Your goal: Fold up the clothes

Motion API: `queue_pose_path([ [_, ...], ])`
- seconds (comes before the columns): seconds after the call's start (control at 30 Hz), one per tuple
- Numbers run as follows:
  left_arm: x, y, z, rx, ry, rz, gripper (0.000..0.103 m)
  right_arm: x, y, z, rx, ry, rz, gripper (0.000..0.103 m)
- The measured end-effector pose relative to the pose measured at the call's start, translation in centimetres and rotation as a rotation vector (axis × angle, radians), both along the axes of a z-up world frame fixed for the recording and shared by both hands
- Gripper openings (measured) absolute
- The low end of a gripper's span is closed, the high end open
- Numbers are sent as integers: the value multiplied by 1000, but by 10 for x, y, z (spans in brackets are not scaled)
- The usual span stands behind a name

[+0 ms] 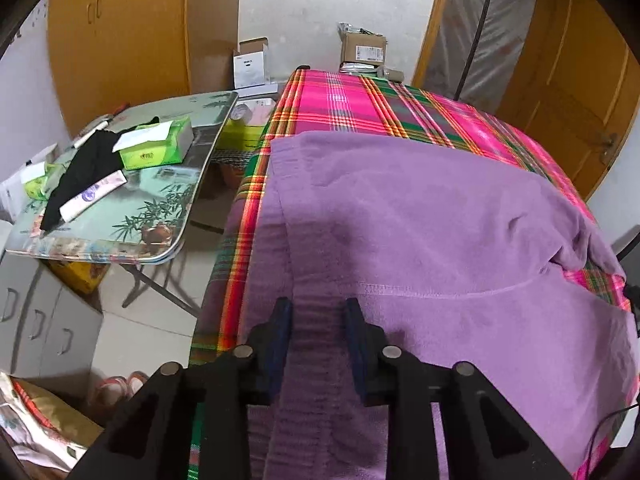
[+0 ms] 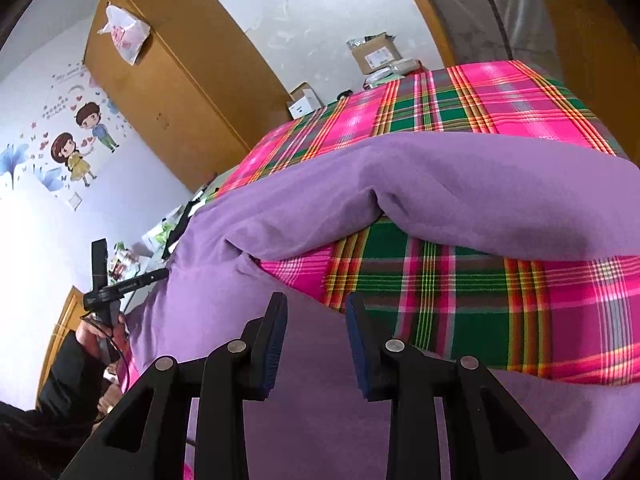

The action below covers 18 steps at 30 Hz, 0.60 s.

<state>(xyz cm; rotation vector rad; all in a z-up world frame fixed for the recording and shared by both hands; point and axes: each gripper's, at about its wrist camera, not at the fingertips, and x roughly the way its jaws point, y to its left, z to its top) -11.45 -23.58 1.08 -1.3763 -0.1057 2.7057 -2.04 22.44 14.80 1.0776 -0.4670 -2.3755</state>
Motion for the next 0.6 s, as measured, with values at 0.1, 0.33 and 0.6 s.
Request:
queue_pose_path([
  [0.1, 2, 2, 1, -30, 12, 11, 26, 6, 1, 2, -4, 6, -7, 31],
  [0.33, 5, -15, -2, 16, 32, 29, 25, 12, 12, 2, 1, 10, -30, 31],
  [0.6, 11, -23, 7, 20, 26, 38, 28, 22, 29, -11, -44, -5, -77, 31],
])
